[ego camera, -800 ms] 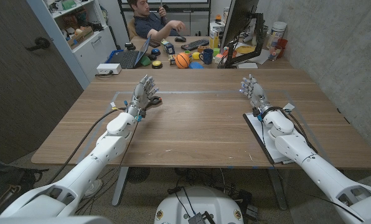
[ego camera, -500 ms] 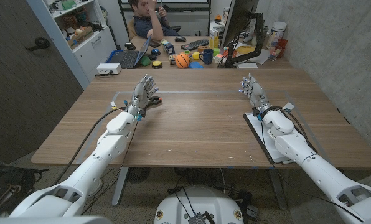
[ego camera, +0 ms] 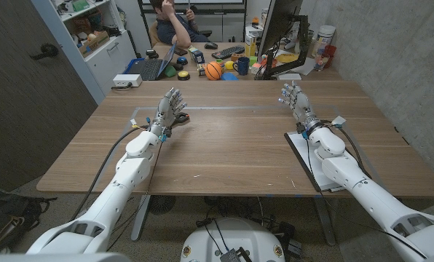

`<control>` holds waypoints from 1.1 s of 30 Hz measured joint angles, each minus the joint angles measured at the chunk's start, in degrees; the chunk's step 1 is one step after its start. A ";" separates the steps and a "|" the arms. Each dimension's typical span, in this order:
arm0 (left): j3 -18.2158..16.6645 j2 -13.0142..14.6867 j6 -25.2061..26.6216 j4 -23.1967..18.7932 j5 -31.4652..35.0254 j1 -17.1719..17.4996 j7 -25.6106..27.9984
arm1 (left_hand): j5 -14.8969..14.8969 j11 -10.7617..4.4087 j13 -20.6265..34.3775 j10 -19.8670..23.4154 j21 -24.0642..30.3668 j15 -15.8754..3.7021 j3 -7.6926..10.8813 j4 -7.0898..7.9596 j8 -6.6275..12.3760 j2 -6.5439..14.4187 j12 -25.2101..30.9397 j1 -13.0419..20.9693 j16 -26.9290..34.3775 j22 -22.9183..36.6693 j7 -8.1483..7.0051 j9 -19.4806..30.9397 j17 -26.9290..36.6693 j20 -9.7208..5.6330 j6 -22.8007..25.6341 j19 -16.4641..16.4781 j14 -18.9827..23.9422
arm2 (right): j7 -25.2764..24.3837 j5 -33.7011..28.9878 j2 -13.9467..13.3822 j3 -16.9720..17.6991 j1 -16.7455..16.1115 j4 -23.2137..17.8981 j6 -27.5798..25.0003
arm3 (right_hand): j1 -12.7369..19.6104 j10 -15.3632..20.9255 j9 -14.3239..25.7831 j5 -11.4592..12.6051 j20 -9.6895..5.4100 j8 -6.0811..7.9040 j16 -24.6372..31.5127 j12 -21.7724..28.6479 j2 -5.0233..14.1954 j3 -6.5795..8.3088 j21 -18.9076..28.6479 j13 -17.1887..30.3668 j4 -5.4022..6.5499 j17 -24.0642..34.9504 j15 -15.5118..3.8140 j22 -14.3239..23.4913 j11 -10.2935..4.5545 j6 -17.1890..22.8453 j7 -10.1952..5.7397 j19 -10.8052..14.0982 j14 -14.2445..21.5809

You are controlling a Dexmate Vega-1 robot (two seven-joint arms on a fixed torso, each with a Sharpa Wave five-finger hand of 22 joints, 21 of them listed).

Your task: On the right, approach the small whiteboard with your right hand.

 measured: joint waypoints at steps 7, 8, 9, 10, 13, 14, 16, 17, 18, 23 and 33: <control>-1.64 -1.48 0.82 -0.54 1.85 0.35 -0.82 | 0.00 0.00 0.00 0.00 0.00 0.00 0.00 0.00 0.22 0.00 0.00 0.00 0.00 0.00 0.00 0.00 0.00 0.00 0.00 0.00 0.00 | -0.79 -3.44 0.20 0.66 0.44 1.18 5.81 | 0.35 -0.40 0.00 0.00 -0.21 0.00 -0.31 0.00 -1.27 -0.63 -0.85 0.00 -0.63 0.00 -0.23 -0.15 -0.39 0.08 -0.48 -0.23 -0.23; -1.76 -1.59 0.92 -0.57 2.05 0.38 -0.88 | 0.00 0.00 0.00 0.00 0.00 0.00 0.00 0.00 0.22 0.00 0.00 0.00 0.00 0.00 0.00 0.00 0.00 0.00 0.00 0.00 0.00 | -0.86 -3.57 0.15 0.76 0.44 1.18 5.93 | 0.20 -0.40 -0.01 0.21 -0.19 0.00 -0.47 0.00 -1.72 -0.65 -1.07 0.00 -0.65 0.00 -0.23 -0.15 -0.39 0.07 -0.49 -0.25 -0.24; -1.76 -1.59 1.04 -0.57 2.28 0.38 -0.98 | 0.00 0.00 0.00 0.00 0.00 0.00 0.00 0.00 0.22 0.00 0.00 0.00 0.00 0.00 0.00 0.00 0.00 0.00 0.00 0.00 0.00 | -0.86 -3.57 0.03 0.95 0.43 1.14 5.93 | 0.30 -0.52 -0.01 0.38 0.05 0.00 -0.50 0.00 -1.81 -0.82 -1.21 0.00 -0.81 0.00 -0.23 -0.15 -0.51 0.10 -0.91 -0.48 -0.24; -2.12 -1.95 1.06 -0.71 2.35 0.46 -1.00 | 0.00 0.00 0.00 0.00 0.00 0.00 0.00 0.00 0.22 0.00 0.00 0.00 0.00 -0.01 0.00 0.00 0.00 0.00 0.00 0.00 0.00 | -2.11 -5.33 -0.03 1.04 0.39 1.09 7.30 | 0.30 -0.61 -0.01 0.45 0.23 0.00 -0.50 0.00 -1.81 -0.96 -1.29 0.00 -0.95 0.00 -0.23 -0.15 -0.60 0.09 -0.99 -0.66 -0.24; -2.68 -2.53 1.30 -0.92 3.10 0.57 -1.32 | 0.00 0.00 -0.01 0.00 0.00 0.00 0.00 0.00 0.22 0.00 -0.01 0.00 0.00 -0.01 0.00 -0.01 0.00 0.00 0.00 -0.01 0.00 | -4.51 -8.12 -0.92 2.06 -0.38 -0.30 8.75 | 0.73 -0.65 -0.01 0.45 0.91 0.00 -0.50 0.00 -2.25 -1.18 -1.65 -0.15 -1.18 -0.04 -0.43 -0.15 -0.64 0.09 -1.10 -0.89 -0.03; -2.68 -2.53 1.33 -0.92 3.14 0.57 -1.34 | 0.00 0.00 -0.01 0.00 0.00 0.00 0.00 0.00 0.22 0.00 -0.01 0.00 0.00 -0.01 0.00 -0.01 -0.01 0.00 0.00 -0.01 0.00 | -6.78 -10.64 -1.30 2.51 -0.79 -1.05 9.33 | 0.96 -0.81 -0.01 0.45 1.51 0.00 -0.50 0.00 -2.47 -1.24 -1.73 -0.15 -1.23 -0.09 -0.44 -0.15 -0.80 0.21 -1.22 -1.06 -0.02; -2.81 -2.67 1.49 -0.96 3.57 0.59 -1.50 | 0.00 0.00 -0.01 0.00 0.00 0.00 0.00 0.00 0.22 0.00 -0.01 0.00 0.00 -0.01 0.00 -0.01 -0.01 0.00 0.00 -0.01 0.00 | -6.78 -10.64 -1.93 3.30 -1.57 -2.39 9.33 | 1.20 -0.81 -0.01 0.45 2.33 0.00 -0.89 0.00 -2.71 -1.43 -2.19 -0.15 -1.42 -0.15 -0.44 -0.15 -0.81 0.39 -1.41 -1.06 -0.02; -3.10 -3.00 1.50 -1.05 3.61 0.61 -1.52 | 0.00 0.00 -0.01 0.00 0.00 0.00 0.00 0.00 0.22 0.00 -0.01 0.00 0.00 -0.01 0.00 -0.01 -0.01 0.00 0.00 -0.01 0.00 | -10.52 -14.61 -2.32 3.80 -2.06 -3.20 9.51 | 1.50 -0.81 -0.01 0.45 2.72 0.00 -0.89 0.00 -3.01 -1.57 -2.34 -0.15 -1.56 -0.15 -0.44 -0.15 -0.80 0.39 -1.41 -1.07 -0.02; -3.16 -3.08 1.57 -1.06 3.79 0.61 -1.62 | 0.00 0.00 -0.01 0.00 0.00 0.00 0.00 0.00 0.22 0.00 -0.01 0.00 0.00 -0.01 0.00 -0.01 0.00 0.00 0.00 -0.01 0.00 | -10.76 -14.86 -2.36 3.86 -2.12 -3.29 9.51 | 1.59 -0.81 -0.01 0.45 2.90 0.00 -0.89 0.00 -3.10 -1.67 -2.34 -0.15 -1.65 -0.15 -0.44 -0.15 -0.81 0.40 -1.40 -1.26 -0.02; -3.50 -3.63 1.71 -1.08 4.44 0.55 -2.05 | 0.00 0.00 -0.01 0.00 0.00 0.00 -0.01 0.00 0.22 0.00 -0.01 0.00 0.00 -0.01 0.00 -0.01 -0.01 0.00 0.00 -0.01 0.00 | -18.27 -22.69 -4.50 7.19 -5.51 -8.51 8.28 | 1.60 -0.50 -0.01 0.78 3.30 0.00 -0.89 0.00 -3.10 -1.66 -2.78 -0.15 -2.00 -0.15 -0.44 -0.15 -1.12 0.70 -1.71 -1.25 -0.02; -3.60 -4.34 1.82 -0.34 5.25 -0.30 -3.04 | 0.00 0.00 -0.02 0.00 0.00 0.00 -0.01 -0.01 0.22 0.00 -0.01 0.00 0.00 -0.01 0.00 -0.01 -0.01 0.00 0.00 -0.01 0.00 | -28.76 -35.66 -7.55 12.45 -11.56 -17.57 1.86 | 2.95 -1.53 -0.01 1.22 5.18 0.00 -2.00 -0.24 -4.46 -1.81 -4.62 -0.15 -3.09 -0.14 -0.29 -0.14 -2.13 0.28 -2.55 -2.31 -0.17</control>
